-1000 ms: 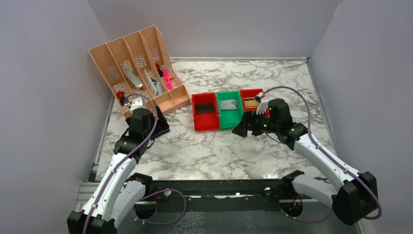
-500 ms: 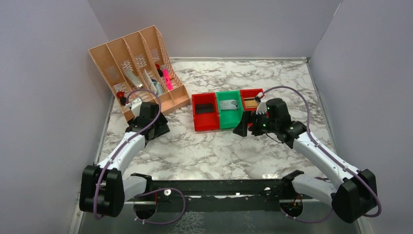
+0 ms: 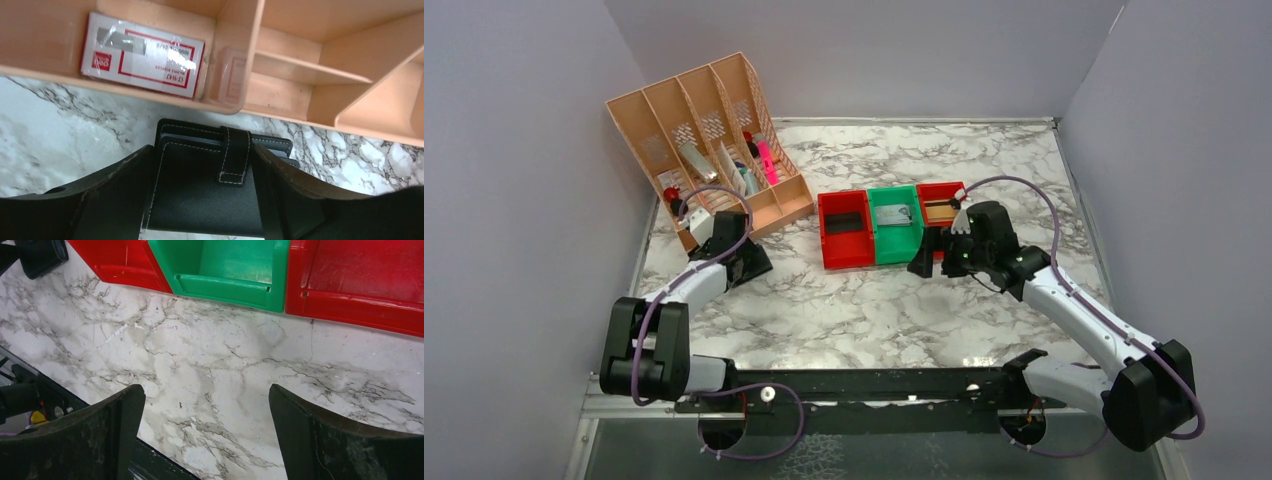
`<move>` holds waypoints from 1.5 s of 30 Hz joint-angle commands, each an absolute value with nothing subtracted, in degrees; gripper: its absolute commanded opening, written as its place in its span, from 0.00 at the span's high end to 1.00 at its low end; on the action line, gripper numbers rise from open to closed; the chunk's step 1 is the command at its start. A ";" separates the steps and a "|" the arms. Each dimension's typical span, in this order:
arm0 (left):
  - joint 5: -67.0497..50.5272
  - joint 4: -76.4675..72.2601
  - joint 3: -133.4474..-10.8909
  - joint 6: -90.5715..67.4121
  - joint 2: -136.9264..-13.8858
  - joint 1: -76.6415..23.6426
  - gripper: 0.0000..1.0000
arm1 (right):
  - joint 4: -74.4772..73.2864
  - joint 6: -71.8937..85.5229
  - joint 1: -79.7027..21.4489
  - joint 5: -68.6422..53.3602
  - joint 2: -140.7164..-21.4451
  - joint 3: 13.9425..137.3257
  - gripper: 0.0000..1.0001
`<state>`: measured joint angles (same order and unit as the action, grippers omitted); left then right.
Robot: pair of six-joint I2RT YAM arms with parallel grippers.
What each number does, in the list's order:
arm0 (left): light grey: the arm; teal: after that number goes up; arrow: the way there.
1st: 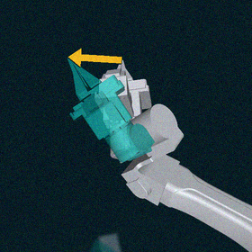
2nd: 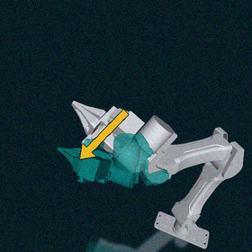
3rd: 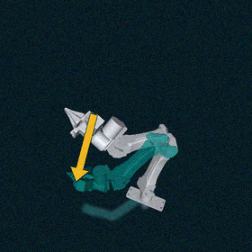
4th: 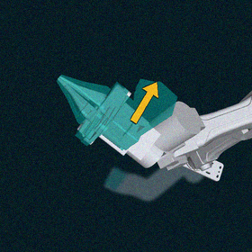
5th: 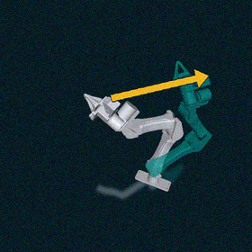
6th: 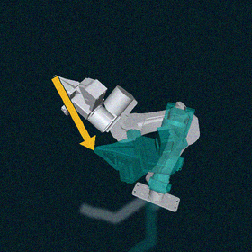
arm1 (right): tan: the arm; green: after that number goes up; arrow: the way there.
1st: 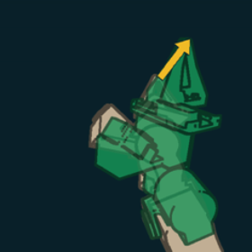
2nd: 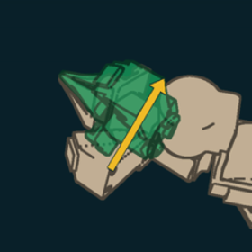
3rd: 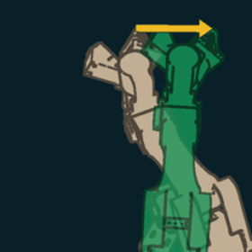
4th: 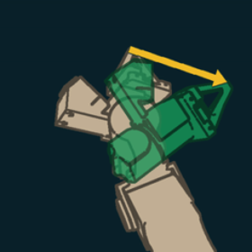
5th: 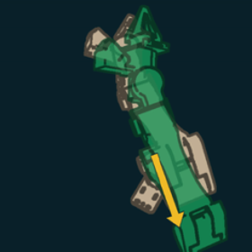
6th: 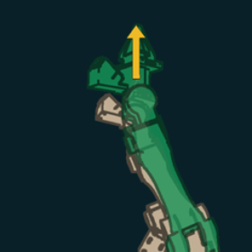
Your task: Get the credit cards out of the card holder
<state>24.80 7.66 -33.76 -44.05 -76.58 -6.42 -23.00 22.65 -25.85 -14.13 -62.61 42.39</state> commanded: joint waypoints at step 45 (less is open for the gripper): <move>-15.09 5.28 -23.63 -36.38 -57.00 -30.23 1.00 | -16.76 27.36 -26.28 -17.60 -71.46 43.49 0.01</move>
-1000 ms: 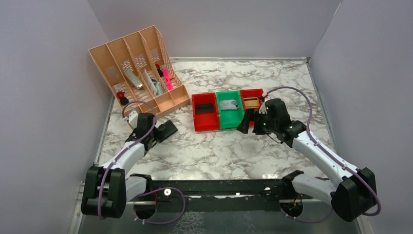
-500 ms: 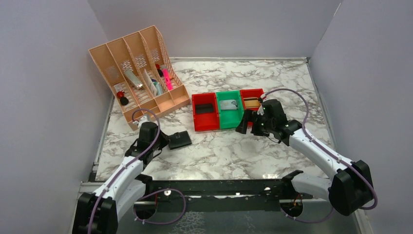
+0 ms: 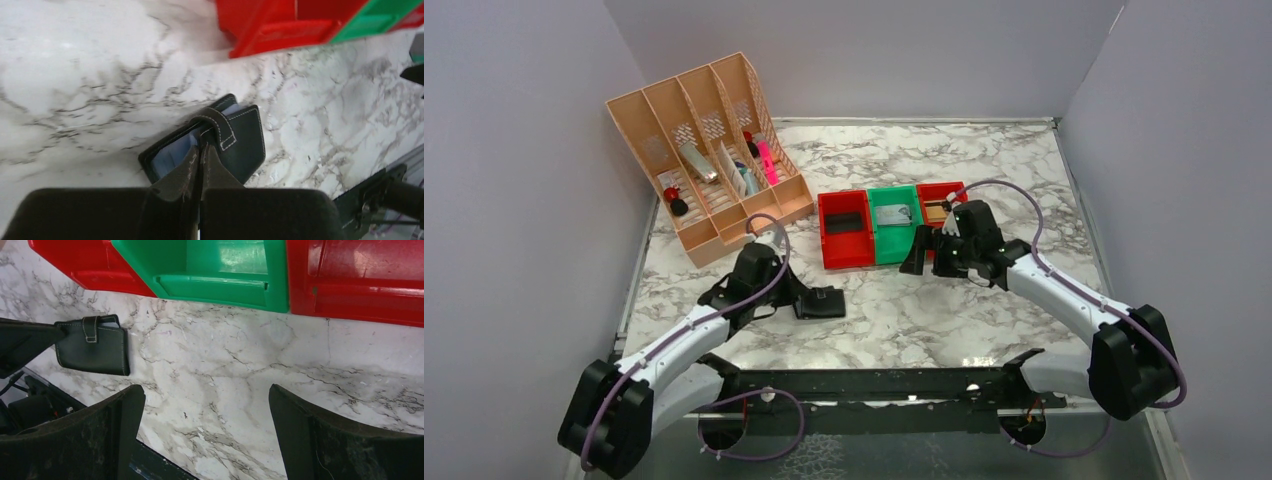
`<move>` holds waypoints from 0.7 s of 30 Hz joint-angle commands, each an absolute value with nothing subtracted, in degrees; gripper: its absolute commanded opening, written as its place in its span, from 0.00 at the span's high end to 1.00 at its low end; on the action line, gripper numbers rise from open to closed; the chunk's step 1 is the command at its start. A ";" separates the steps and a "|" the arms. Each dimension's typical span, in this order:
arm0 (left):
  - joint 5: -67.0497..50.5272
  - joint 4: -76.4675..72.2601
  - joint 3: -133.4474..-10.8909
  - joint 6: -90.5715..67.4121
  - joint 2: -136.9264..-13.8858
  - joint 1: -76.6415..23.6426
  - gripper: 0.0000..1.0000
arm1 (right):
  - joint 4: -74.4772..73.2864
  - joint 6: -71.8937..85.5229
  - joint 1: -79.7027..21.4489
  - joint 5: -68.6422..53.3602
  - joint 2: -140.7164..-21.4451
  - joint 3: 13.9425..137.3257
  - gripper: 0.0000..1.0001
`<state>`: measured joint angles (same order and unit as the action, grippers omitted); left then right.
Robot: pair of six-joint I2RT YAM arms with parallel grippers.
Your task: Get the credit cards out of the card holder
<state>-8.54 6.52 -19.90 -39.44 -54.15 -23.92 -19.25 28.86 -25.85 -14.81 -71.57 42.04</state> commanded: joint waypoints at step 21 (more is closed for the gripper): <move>-2.01 12.44 -23.98 -40.31 -47.68 -36.56 0.24 | -2.77 29.47 -30.67 -39.50 -76.42 37.09 0.18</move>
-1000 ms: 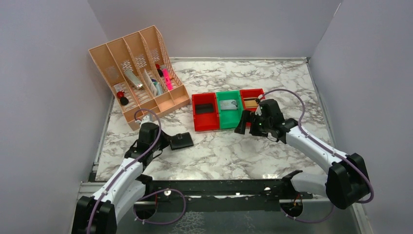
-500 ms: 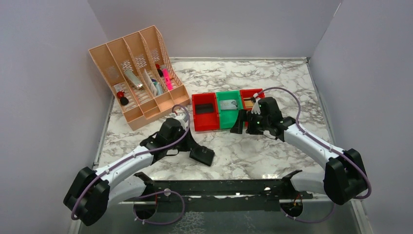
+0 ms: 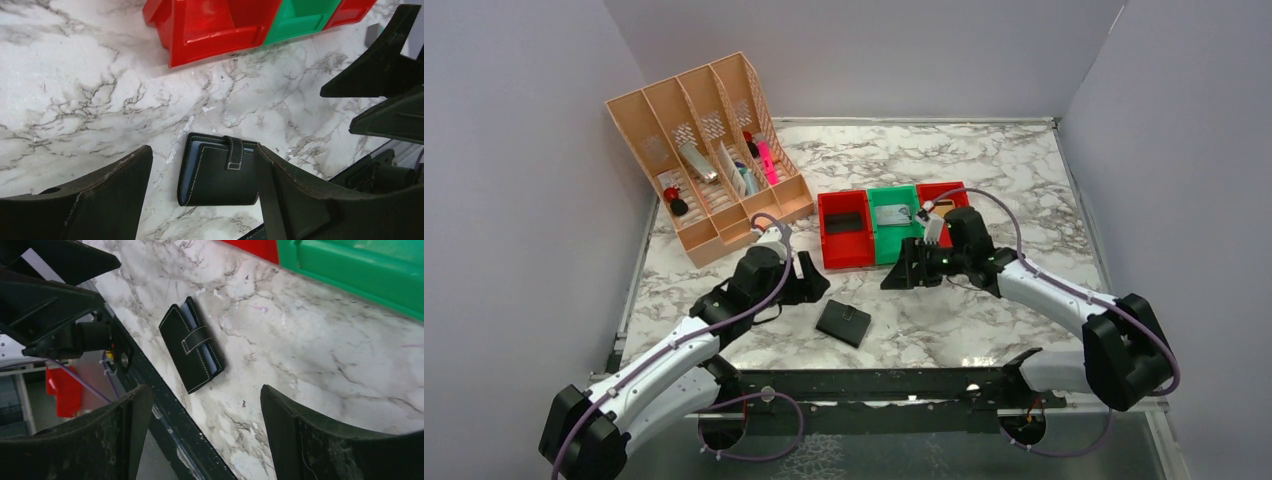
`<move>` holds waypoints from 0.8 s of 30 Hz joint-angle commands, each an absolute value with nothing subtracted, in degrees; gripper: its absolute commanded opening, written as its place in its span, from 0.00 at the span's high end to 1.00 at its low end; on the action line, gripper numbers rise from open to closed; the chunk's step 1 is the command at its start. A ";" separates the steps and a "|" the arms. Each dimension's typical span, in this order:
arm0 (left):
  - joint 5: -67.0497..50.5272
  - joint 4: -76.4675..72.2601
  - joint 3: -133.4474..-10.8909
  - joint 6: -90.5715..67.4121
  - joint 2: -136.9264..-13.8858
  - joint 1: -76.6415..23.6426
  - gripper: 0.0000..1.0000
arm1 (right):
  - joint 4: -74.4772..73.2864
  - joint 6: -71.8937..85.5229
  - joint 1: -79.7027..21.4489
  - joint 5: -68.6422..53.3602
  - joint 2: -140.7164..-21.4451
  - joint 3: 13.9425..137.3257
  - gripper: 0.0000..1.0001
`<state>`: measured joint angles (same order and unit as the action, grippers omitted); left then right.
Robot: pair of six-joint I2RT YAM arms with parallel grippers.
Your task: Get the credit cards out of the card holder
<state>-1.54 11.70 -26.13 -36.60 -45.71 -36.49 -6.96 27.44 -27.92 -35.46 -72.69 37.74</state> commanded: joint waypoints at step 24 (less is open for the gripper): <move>-15.92 6.15 -20.91 -37.47 -60.20 -36.65 0.70 | 21.72 51.73 -41.22 -40.17 -94.10 29.78 0.44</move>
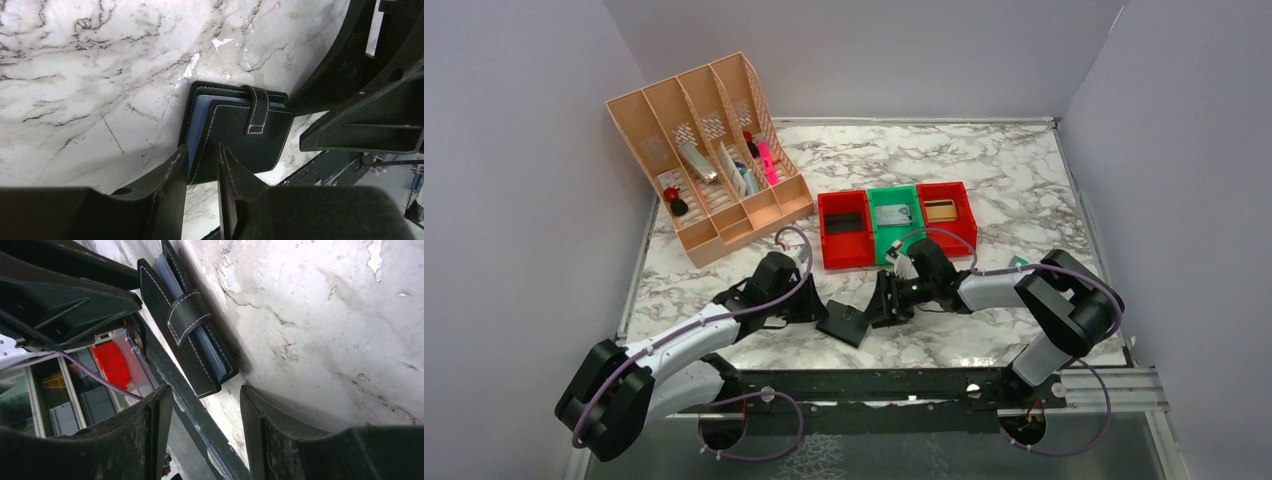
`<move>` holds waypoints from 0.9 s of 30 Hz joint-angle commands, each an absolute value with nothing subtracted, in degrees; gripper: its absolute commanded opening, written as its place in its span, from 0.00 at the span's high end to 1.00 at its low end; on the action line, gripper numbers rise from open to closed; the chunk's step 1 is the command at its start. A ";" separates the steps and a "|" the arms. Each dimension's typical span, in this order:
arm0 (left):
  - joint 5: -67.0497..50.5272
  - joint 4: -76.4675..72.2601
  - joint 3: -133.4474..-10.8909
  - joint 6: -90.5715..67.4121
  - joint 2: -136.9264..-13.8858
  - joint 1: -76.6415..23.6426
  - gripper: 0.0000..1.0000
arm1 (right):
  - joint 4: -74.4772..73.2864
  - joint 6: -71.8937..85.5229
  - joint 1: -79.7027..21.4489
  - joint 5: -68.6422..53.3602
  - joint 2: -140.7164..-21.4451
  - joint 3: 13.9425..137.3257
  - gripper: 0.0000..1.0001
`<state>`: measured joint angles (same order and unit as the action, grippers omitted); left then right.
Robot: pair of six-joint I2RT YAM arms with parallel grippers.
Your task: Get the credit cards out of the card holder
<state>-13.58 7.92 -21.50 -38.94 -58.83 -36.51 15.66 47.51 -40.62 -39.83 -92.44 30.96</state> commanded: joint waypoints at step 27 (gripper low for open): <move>-14.41 2.20 -20.78 -38.81 -61.47 -37.79 0.55 | 14.76 49.32 -41.22 -30.04 -84.97 30.89 0.99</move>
